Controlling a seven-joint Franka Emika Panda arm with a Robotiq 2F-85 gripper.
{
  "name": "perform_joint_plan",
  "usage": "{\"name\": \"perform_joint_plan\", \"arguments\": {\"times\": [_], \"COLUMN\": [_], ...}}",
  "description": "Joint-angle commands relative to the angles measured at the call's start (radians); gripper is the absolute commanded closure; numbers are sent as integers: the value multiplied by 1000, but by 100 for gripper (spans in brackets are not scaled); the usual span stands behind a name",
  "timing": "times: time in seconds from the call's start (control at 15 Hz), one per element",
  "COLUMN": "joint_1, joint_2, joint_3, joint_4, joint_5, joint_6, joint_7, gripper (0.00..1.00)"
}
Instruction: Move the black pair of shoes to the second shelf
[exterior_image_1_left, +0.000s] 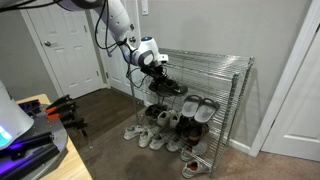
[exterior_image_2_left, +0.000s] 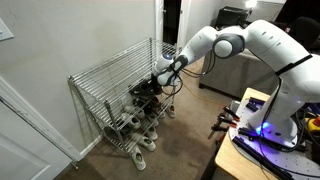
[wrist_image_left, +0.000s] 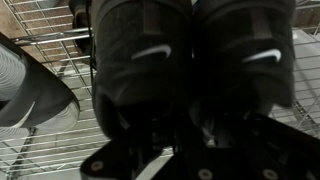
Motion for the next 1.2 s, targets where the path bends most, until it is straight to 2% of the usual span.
{"name": "perform_joint_plan", "arguments": {"times": [0.0, 0.47, 0.73, 1.0, 1.13], "joint_1": [12, -9, -21, 41, 56], "joint_2": [0, -98, -255, -406, -438], "joint_3": [-15, 34, 82, 13, -18], "joint_4": [28, -71, -224, -321, -324], "joint_5": [9, 0, 5, 2, -8], "joint_6": [2, -60, -102, -270, -425], "joint_7": [10, -29, -44, 29, 58], "gripper": [49, 4, 0, 0, 0]}}
